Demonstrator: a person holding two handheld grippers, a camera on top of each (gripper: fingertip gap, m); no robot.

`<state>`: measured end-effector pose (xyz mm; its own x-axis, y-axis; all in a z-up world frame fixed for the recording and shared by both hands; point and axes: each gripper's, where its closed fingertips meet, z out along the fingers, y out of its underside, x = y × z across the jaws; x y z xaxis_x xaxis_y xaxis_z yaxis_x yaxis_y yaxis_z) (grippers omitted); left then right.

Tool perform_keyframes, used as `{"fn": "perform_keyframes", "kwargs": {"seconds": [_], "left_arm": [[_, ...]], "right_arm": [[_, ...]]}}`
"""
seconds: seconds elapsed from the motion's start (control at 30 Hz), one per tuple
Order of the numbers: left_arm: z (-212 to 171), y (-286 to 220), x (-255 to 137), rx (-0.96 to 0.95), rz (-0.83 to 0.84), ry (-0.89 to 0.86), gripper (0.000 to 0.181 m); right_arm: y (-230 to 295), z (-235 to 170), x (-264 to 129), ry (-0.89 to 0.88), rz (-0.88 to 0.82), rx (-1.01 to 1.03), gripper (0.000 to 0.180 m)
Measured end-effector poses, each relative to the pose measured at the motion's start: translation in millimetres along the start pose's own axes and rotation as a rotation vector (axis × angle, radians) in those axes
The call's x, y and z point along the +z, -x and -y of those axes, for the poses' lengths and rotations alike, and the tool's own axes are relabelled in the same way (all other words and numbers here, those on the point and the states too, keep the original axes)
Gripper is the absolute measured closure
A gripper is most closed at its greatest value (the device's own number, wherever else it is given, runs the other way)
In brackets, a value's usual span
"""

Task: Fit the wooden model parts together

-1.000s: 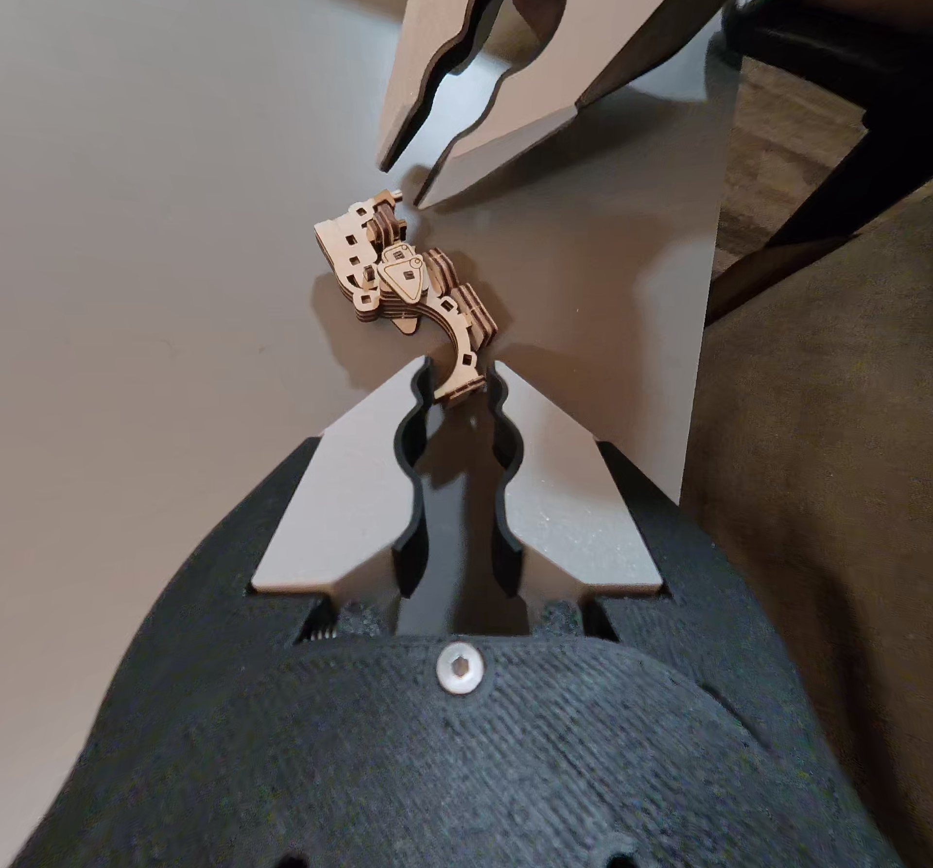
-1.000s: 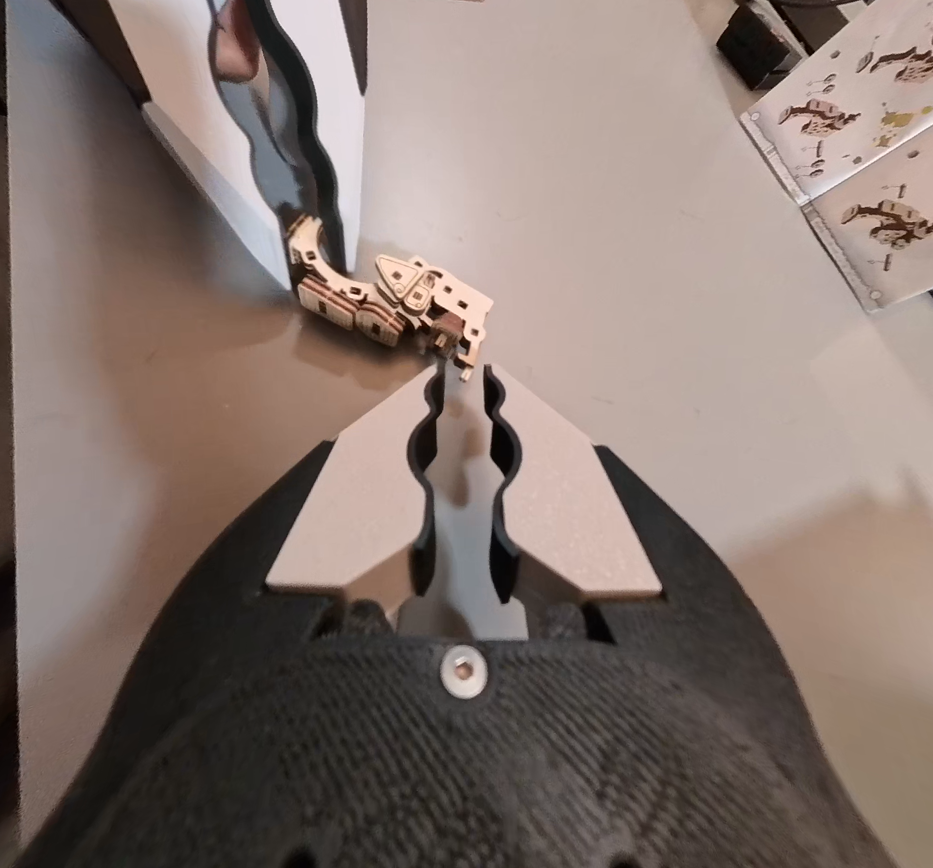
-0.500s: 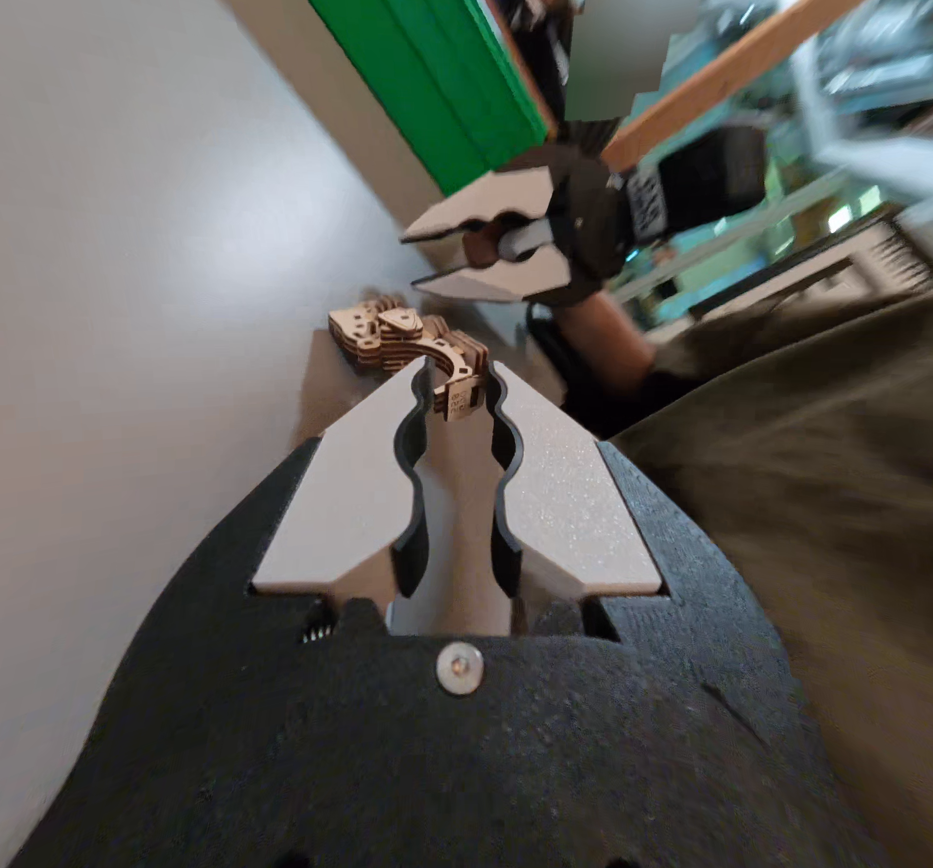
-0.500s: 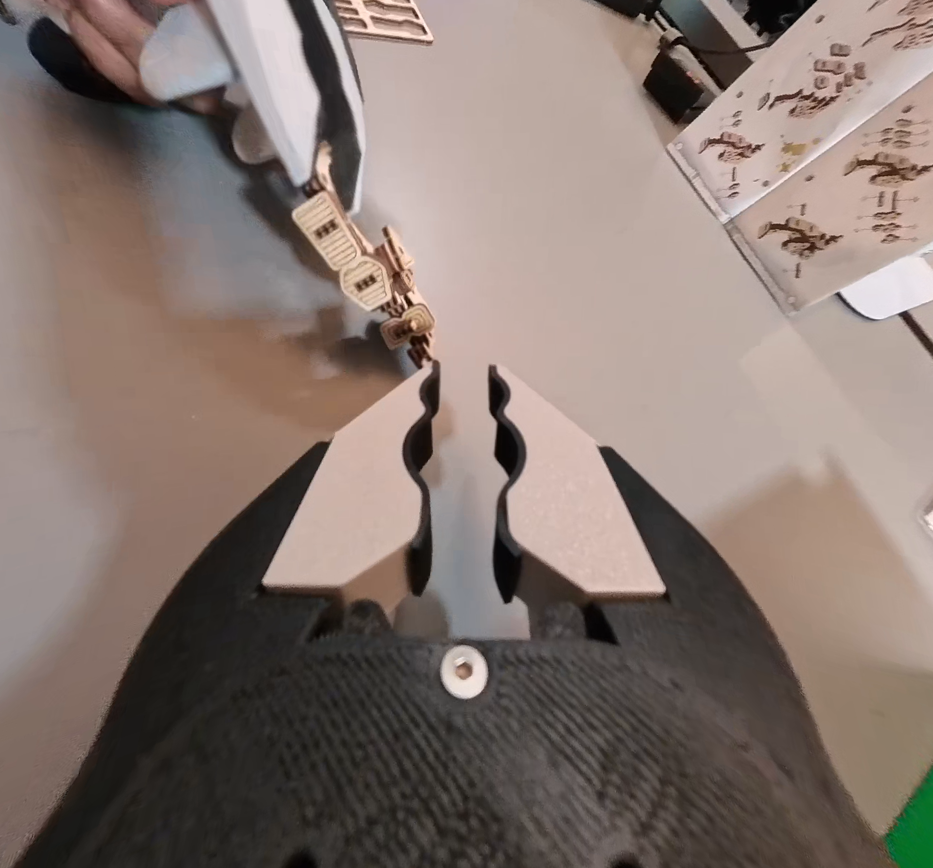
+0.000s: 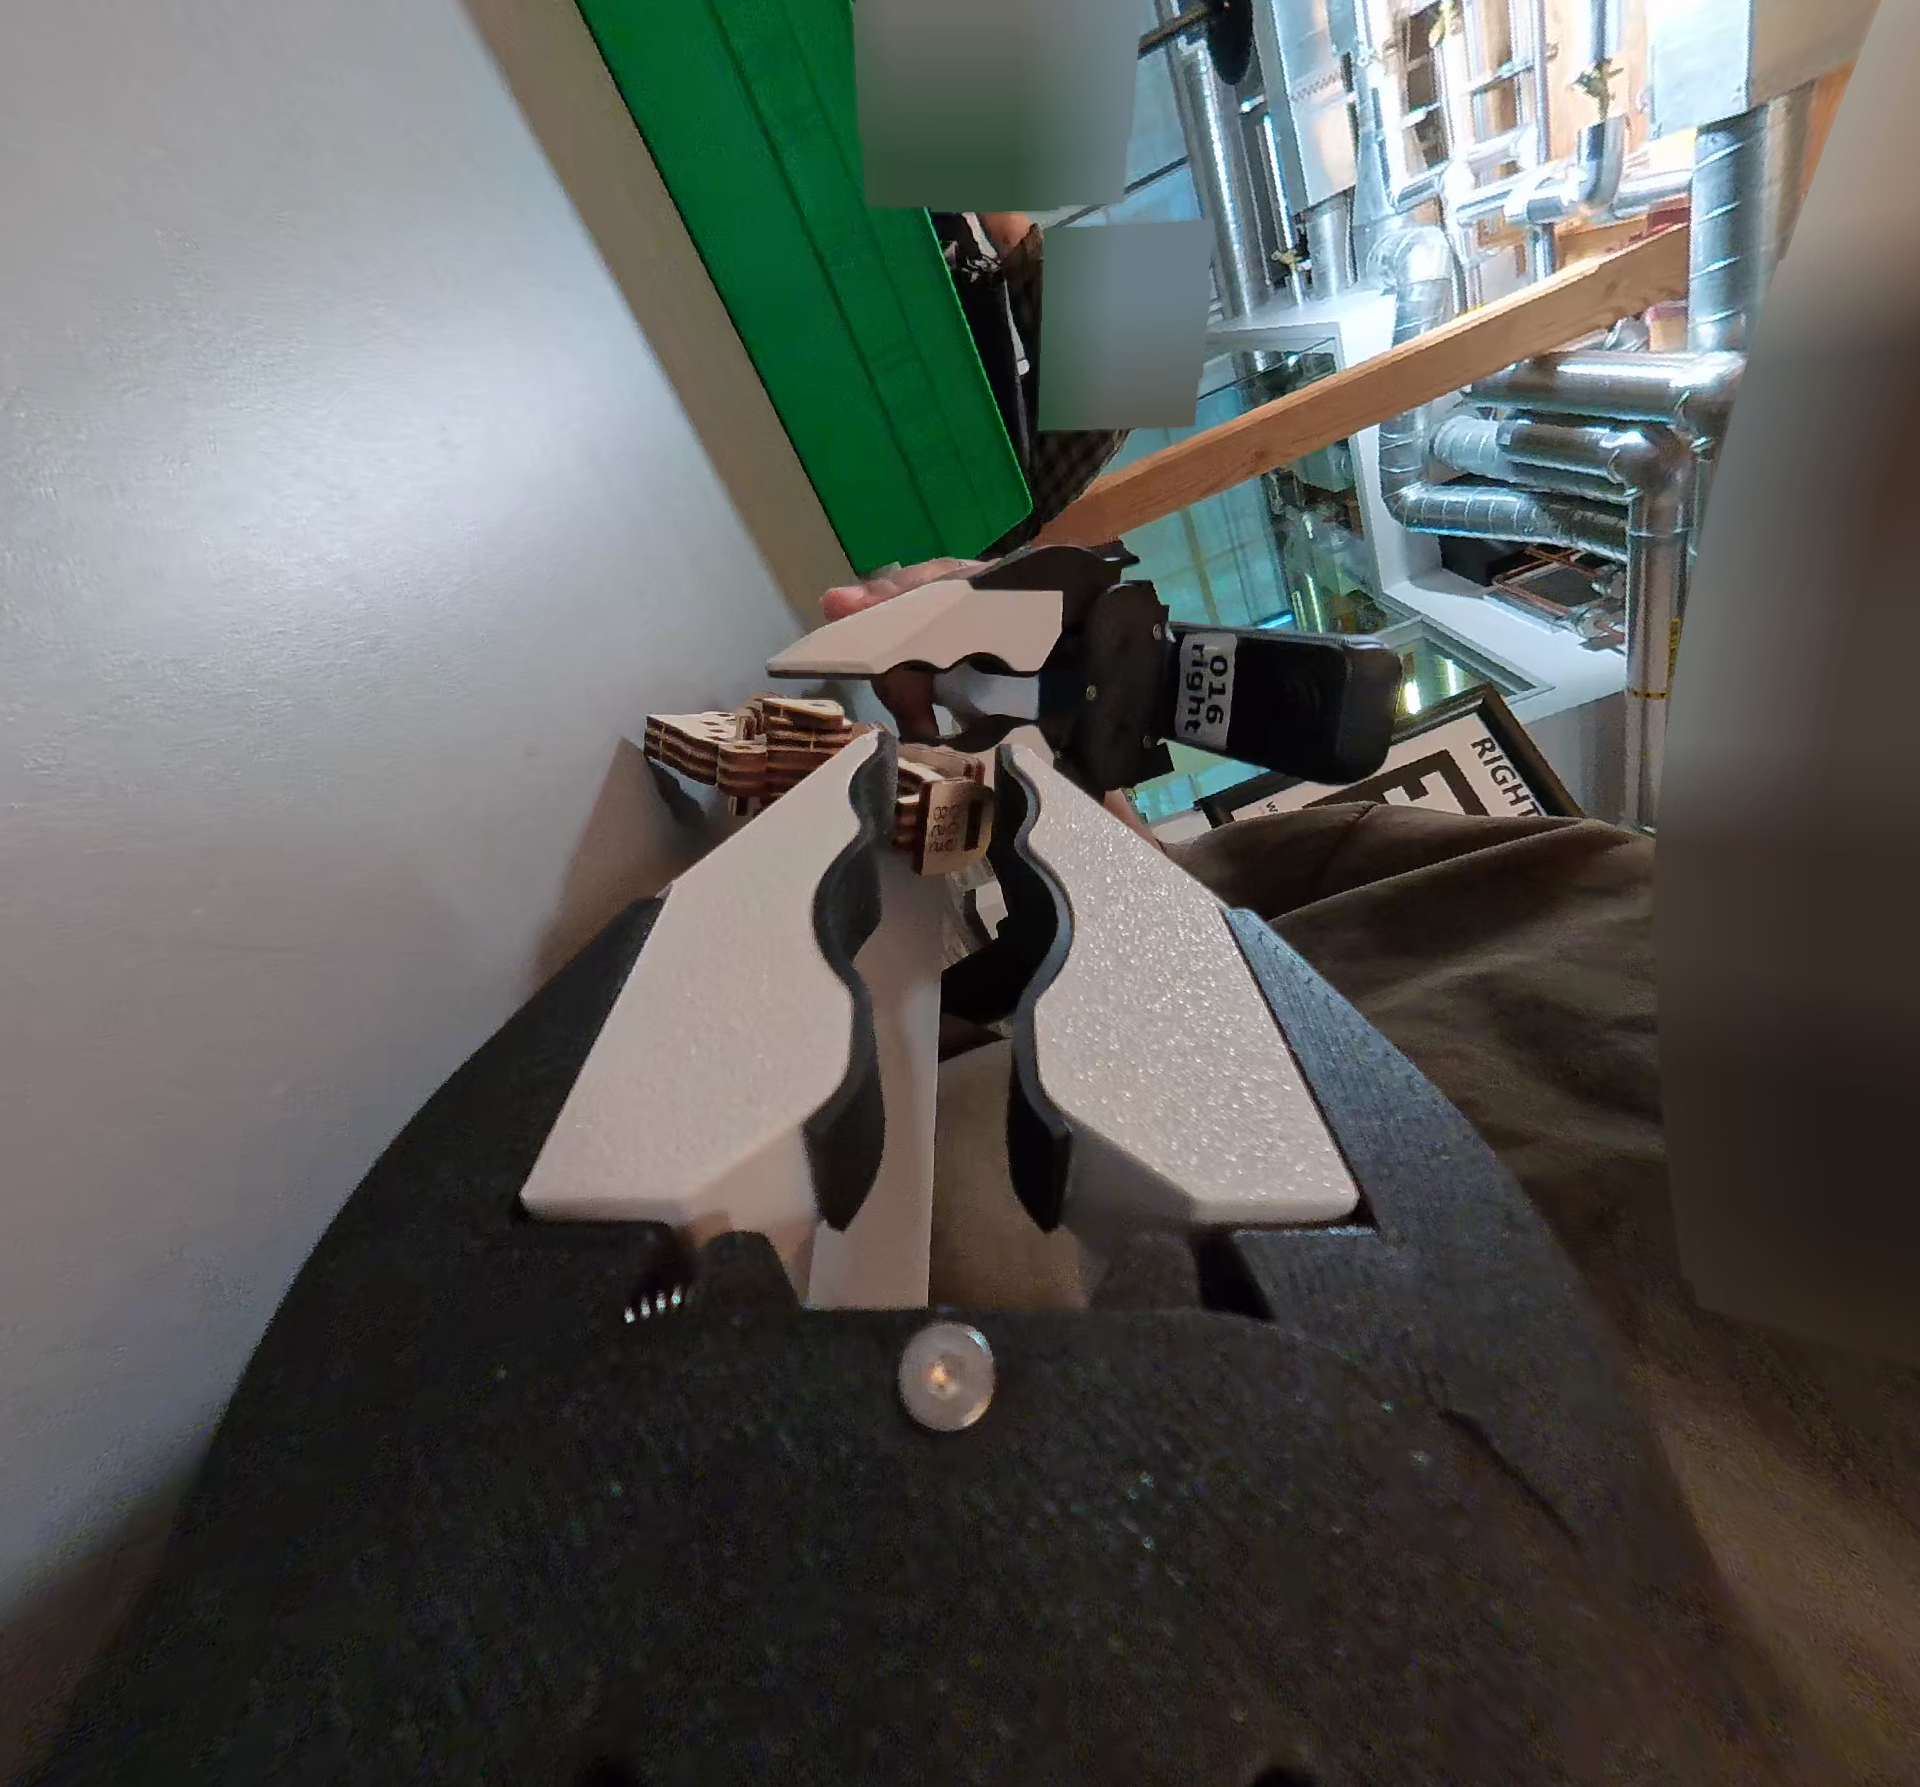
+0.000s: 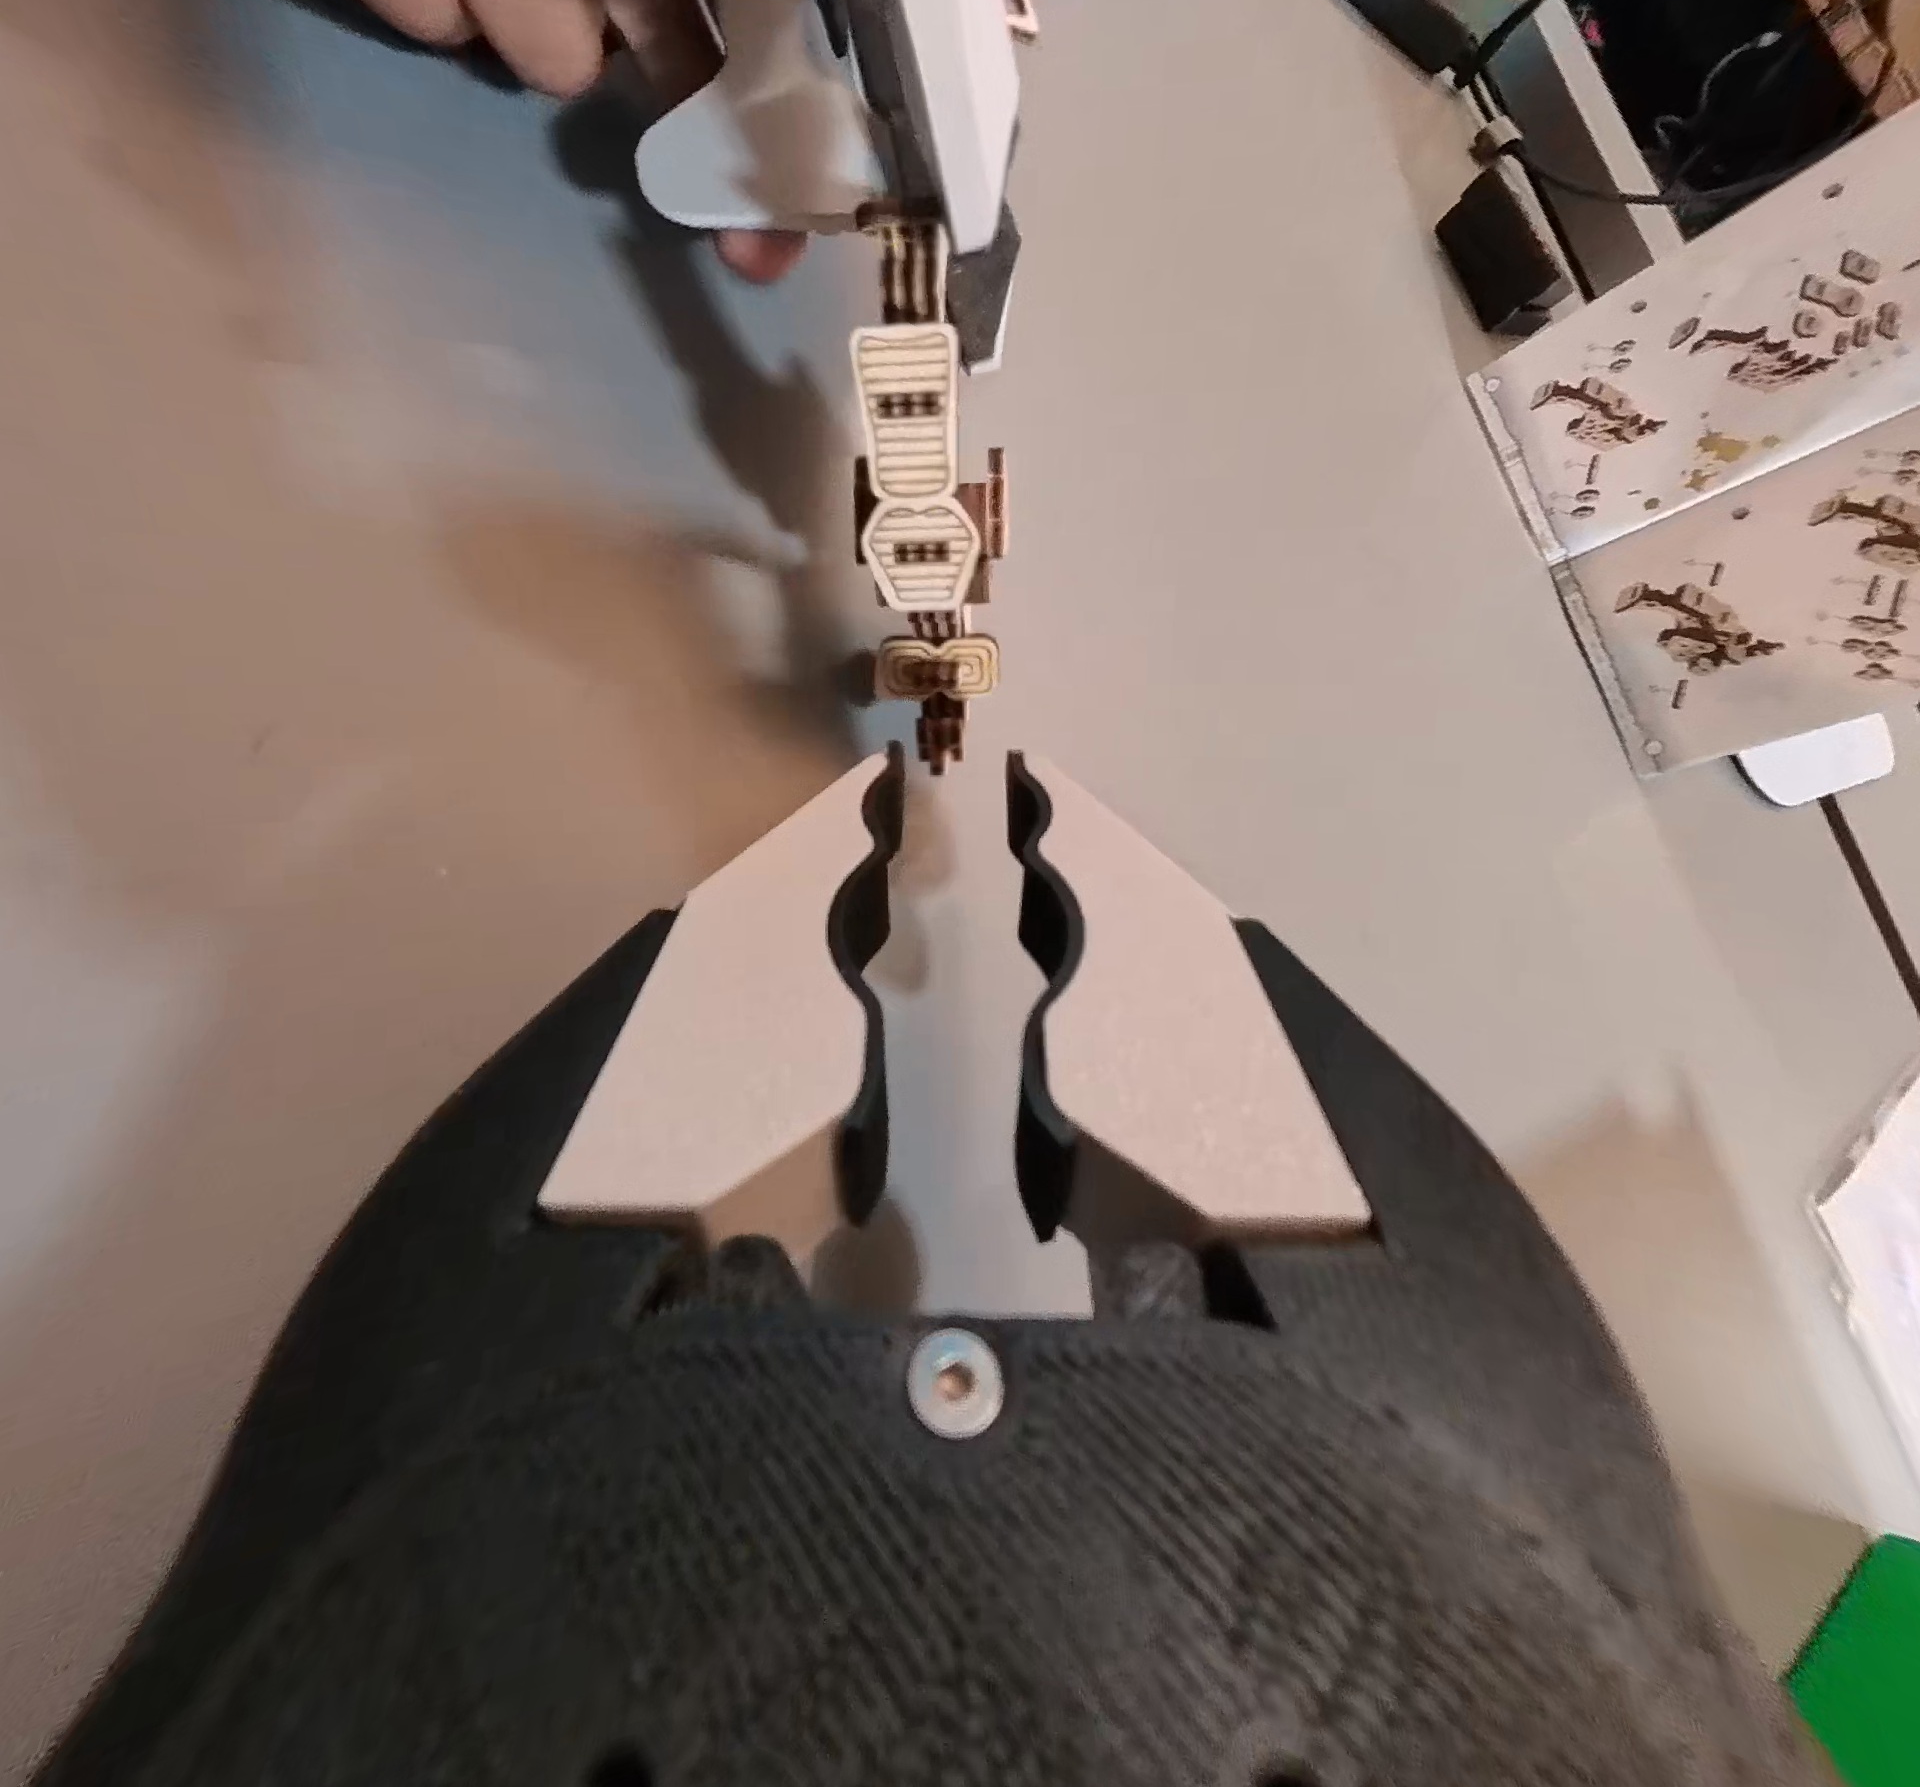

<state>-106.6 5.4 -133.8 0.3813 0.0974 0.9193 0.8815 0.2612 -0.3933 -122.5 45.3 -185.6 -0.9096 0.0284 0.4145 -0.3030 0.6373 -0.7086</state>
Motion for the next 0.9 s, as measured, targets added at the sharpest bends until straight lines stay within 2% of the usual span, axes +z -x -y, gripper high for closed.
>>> {"fn": "perform_keyframes", "kwargs": {"seconds": [0.3, 0.47, 0.53, 0.7, 0.9], "left_arm": [[-0.5, -0.9, 0.1, -0.007, -0.007, 0.004, 0.163], [8.3, 3.7, -7.4, 0.011, 0.031, -0.019, 0.133], [13.4, 4.2, -11.6, 0.033, 0.047, -0.036, 0.128], [11.5, 9.9, -12.0, 0.166, 0.146, -0.007, 0.126], [-5.4, 18.8, -2.1, 0.453, 0.32, 0.115, 0.125]], "right_arm": [[-0.8, -1.1, 6.4, 0.025, -0.019, -0.014, 0.172], [-5.1, 0.9, 0.5, 0.004, -0.014, 0.015, 0.172], [-5.7, -1.5, -2.3, 0.019, -0.002, 0.017, 0.172], [-4.2, -9.0, -10.3, 0.074, 0.047, 0.021, 0.172], [-4.2, -22.1, -19.7, 0.211, 0.142, 0.0, 0.172]]}}
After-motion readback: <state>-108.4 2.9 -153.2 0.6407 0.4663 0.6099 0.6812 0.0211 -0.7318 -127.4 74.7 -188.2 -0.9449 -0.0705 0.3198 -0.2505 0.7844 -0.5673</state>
